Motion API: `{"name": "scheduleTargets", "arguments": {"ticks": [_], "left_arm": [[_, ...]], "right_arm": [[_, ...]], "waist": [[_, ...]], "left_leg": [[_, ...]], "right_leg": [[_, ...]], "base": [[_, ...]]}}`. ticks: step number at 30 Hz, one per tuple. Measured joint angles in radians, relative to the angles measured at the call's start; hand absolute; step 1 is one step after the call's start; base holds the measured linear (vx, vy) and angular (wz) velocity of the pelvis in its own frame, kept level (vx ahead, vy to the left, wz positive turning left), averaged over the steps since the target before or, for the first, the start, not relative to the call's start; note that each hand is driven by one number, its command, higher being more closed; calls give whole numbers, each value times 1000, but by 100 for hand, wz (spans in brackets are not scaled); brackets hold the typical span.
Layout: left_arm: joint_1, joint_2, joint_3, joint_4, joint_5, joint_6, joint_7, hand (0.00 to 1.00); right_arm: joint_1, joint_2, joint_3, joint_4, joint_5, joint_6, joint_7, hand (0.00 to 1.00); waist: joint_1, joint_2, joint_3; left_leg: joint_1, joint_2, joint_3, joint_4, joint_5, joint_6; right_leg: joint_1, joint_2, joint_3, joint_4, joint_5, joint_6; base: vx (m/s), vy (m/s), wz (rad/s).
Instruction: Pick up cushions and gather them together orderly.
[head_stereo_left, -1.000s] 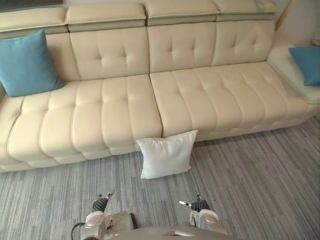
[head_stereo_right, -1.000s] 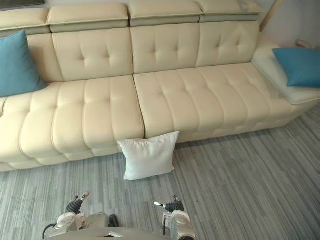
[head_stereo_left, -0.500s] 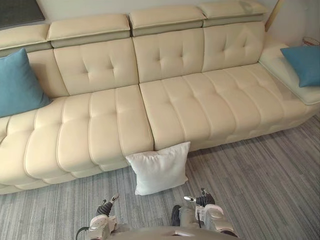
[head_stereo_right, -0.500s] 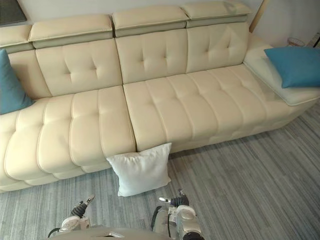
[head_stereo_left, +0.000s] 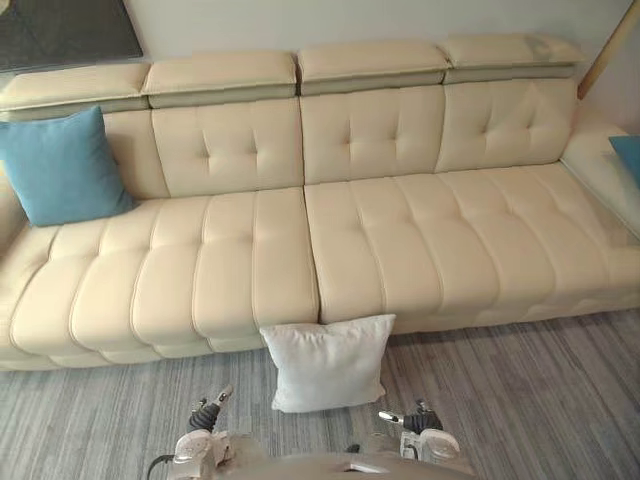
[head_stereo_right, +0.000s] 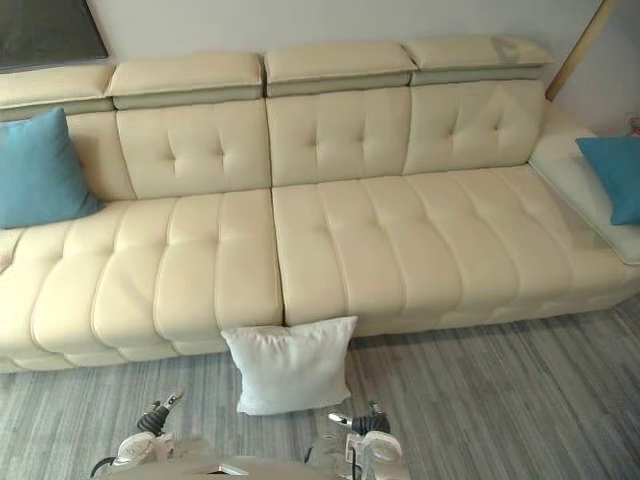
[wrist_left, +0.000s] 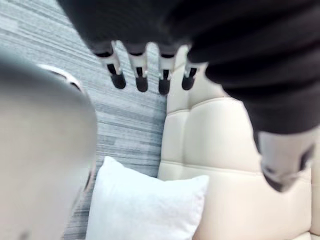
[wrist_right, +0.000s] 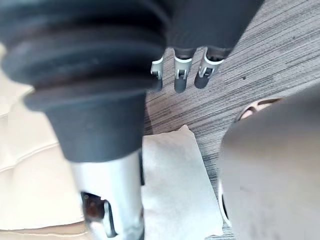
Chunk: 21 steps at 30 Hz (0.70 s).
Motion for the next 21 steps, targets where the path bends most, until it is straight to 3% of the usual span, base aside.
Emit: {"name": "scheduleTargets", "arguments": {"ticks": [2, 4, 8, 13, 18, 21], "left_arm": [[0, -1, 0, -3, 0, -1, -1, 0], [1, -9, 3, 2, -1, -1, -2, 0], [6, 17, 7, 2, 0, -2, -3, 0], [9, 16, 7, 4, 1, -1, -3, 0], [15, 12, 2, 3, 2, -1, -4, 0], [17, 7, -3, 4, 2, -1, -4, 0]], "right_arm": [[1, 0, 0, 3, 9, 4, -1, 0], [1, -6, 3, 6, 8, 9, 0, 0], [21, 21, 11, 3, 8, 7, 1, 0], [30, 27, 12, 3, 7, 5, 1, 0], [32, 29, 12, 3, 7, 4, 1, 0], [32, 21, 12, 3, 7, 2, 1, 0]], "waist": [[2, -3, 2], [6, 9, -7], [9, -31, -21], [15, -34, -23], [16, -40, -31], [17, -30, -33]], "left_leg": [[-11, -49, -2, -127, -2, -3], [18, -80, 2, -250, 46, -1], [42, -125, 18, -292, 52, 21], [88, -149, 26, -341, 64, 35], [115, -157, 26, -418, 115, 25], [130, -161, 25, -459, 139, 22]], "right_leg": [[18, -21, 3, -10, 9, 17], [29, -6, 40, -25, 16, 43], [56, -18, 95, -114, 59, 53], [90, -26, 99, -162, 78, 57], [97, -17, 102, -193, 96, 78], [99, -11, 102, -204, 102, 77]], "base": [[89, 150, 1], [79, 207, -7], [60, 143, -4], [-3, 61, -1], [-49, -35, -1], [-49, -52, 1]]}}
